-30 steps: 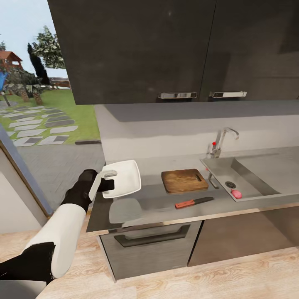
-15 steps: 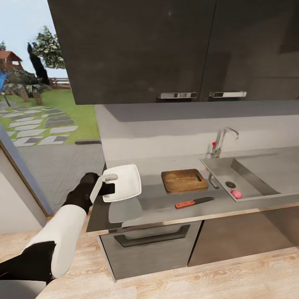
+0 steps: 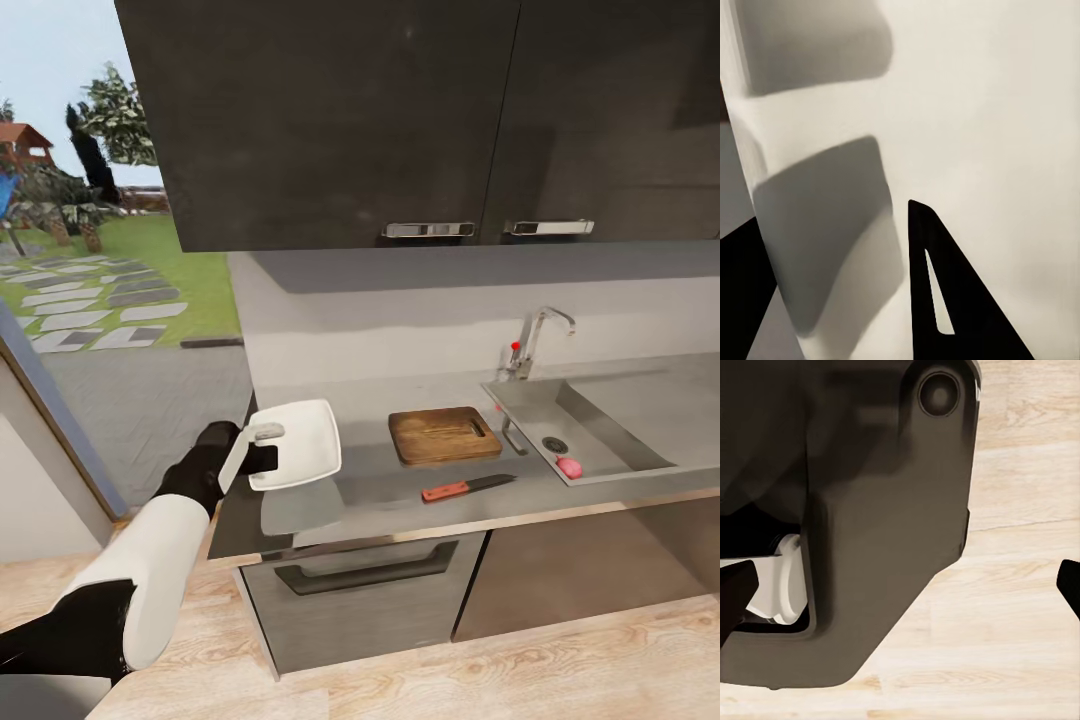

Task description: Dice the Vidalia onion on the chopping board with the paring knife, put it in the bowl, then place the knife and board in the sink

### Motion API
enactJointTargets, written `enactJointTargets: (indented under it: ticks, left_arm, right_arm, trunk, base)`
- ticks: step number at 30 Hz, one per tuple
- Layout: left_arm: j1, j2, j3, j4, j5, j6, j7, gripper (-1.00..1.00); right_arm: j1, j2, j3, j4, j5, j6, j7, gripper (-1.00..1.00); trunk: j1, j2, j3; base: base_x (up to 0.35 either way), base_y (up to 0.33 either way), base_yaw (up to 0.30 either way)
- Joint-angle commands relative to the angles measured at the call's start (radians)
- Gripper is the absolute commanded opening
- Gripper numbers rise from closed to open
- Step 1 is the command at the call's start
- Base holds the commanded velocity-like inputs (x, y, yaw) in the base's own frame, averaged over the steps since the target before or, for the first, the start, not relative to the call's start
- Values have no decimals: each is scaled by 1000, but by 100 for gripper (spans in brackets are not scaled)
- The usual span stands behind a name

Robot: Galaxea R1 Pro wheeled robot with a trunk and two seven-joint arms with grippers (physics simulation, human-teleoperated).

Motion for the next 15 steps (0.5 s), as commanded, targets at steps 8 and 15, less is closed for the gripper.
enactJointTargets:
  ticks: [8,15]
  left_arm:
    - [-1,-2,6,6,3,-3,3,-100]
    - [-1,-3,6,7,3,-3,4,-100]
  right_arm:
    - [-1,-1,8,1,-5,-4,1,100]
    - [-1,-2,8,1,-6,-3,10,100]
  trunk:
    - [1,-2,-2]
    - [1,-2,-2]
  base:
    - [0,0,0]
    - [0,0,0]
